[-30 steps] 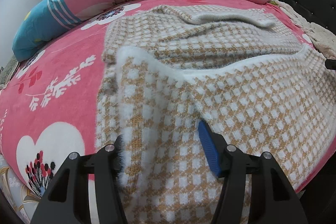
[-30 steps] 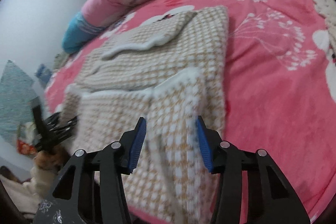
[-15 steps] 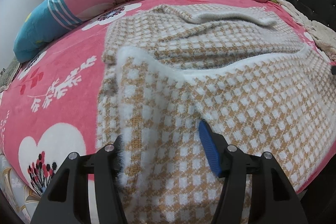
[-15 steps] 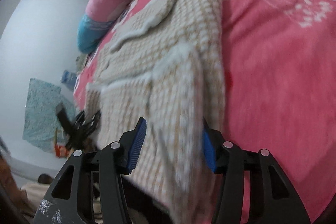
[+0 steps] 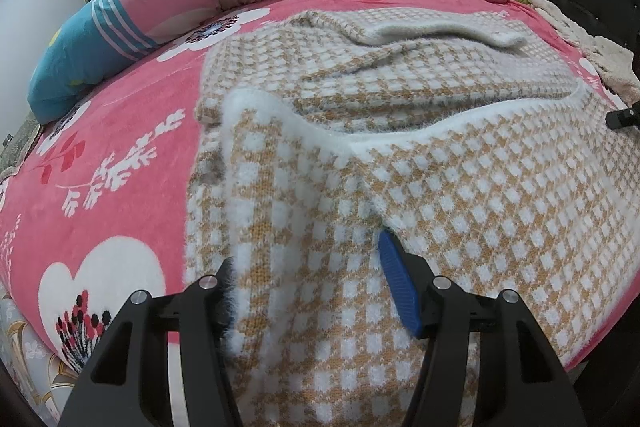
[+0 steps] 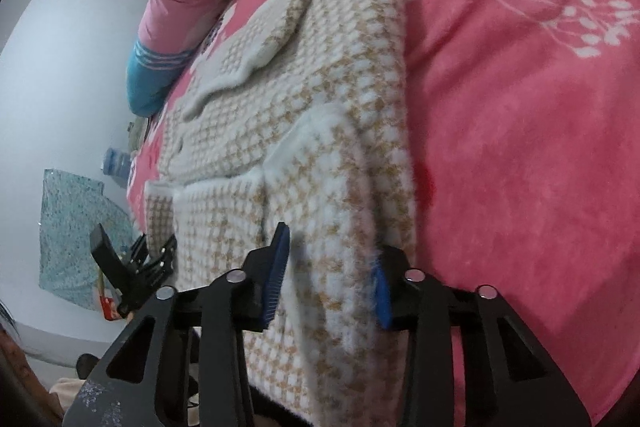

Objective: Fold large clothes

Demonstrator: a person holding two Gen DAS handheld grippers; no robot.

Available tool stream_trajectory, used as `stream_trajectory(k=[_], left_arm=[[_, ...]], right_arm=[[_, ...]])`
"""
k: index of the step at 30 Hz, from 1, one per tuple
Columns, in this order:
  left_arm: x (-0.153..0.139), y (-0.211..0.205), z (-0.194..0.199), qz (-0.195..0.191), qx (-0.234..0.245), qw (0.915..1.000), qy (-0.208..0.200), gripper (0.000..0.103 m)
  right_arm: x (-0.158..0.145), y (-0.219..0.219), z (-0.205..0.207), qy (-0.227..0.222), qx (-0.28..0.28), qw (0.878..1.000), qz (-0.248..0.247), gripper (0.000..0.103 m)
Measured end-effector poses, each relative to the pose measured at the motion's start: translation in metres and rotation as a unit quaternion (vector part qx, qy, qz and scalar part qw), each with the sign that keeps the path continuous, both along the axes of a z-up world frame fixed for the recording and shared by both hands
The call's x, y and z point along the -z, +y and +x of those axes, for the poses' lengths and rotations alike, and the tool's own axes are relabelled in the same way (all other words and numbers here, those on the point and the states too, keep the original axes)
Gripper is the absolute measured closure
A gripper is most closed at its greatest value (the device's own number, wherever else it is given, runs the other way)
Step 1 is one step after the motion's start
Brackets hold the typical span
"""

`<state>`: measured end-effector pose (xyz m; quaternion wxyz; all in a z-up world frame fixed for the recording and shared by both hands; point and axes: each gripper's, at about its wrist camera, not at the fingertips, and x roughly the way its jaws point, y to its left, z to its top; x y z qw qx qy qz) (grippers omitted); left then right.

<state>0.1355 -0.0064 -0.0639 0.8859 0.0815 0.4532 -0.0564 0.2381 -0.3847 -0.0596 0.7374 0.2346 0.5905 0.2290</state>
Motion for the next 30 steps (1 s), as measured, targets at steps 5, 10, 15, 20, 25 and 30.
stream_trajectory(k=[5,10,15,20,25,30], left_arm=[[0.0,0.002,-0.001,-0.001,0.0,1.0,0.0,0.046],[0.0,0.0,-0.001,0.001,-0.003,1.0,0.0,0.046],[-0.001,0.001,-0.001,-0.002,-0.003,1.0,-0.002,0.046],[-0.003,0.006,0.0,-0.007,-0.005,0.9999,-0.006,0.047],[-0.016,0.011,-0.008,-0.001,-0.012,0.9995,-0.028,0.074],[-0.03,0.03,-0.019,-0.024,-0.018,0.9985,-0.046,0.093]], right_arm=[[-0.007,0.006,-0.004,-0.005,-0.036,0.999,-0.031,0.07],[-0.004,0.036,0.015,-0.011,-0.04,0.997,-0.063,0.084],[-0.003,0.064,0.013,-0.034,-0.057,0.987,-0.148,0.089],[-0.016,0.092,-0.004,-0.079,-0.062,0.971,-0.219,0.095],[-0.026,0.123,-0.025,-0.115,-0.048,0.96,-0.251,0.096],[-0.045,0.147,-0.058,-0.151,-0.022,0.956,-0.251,0.097]])
